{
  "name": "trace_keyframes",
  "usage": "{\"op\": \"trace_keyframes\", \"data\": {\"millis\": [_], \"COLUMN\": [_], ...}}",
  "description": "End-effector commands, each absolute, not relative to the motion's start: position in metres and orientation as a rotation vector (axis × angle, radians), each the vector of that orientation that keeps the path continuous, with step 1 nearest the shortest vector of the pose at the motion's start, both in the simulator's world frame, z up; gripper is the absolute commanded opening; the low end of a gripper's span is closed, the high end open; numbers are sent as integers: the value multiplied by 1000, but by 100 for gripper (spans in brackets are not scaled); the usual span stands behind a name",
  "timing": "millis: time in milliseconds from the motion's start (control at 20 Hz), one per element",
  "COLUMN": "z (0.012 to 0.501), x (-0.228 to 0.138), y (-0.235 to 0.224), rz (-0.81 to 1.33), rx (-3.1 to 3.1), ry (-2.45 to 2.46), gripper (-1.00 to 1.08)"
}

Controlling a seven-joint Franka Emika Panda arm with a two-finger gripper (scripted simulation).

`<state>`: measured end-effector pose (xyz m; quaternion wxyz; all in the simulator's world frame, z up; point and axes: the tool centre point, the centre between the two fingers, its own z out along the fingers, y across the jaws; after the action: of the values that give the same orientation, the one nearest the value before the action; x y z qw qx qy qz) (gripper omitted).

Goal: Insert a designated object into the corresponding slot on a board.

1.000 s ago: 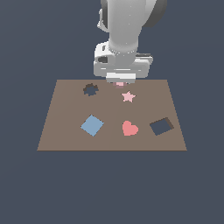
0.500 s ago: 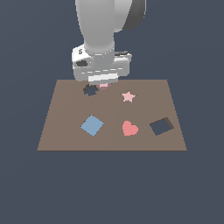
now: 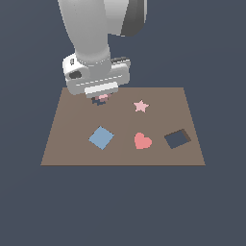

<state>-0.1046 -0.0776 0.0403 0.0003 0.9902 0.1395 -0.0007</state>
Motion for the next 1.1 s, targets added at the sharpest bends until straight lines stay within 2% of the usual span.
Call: {"op": "trace_keyframes", "data": {"millis": [0, 800, 850, 1050], "z": [41, 31, 31, 31], "x": [-101, -97, -97, -97], "y": [-84, -90, -90, -90], "rz": [-2, -2, -2, -2], "rx": [3105, 3100, 3100, 3100], "ry": [472, 507, 507, 507], "gripper": [-100, -100, 100, 100]}}
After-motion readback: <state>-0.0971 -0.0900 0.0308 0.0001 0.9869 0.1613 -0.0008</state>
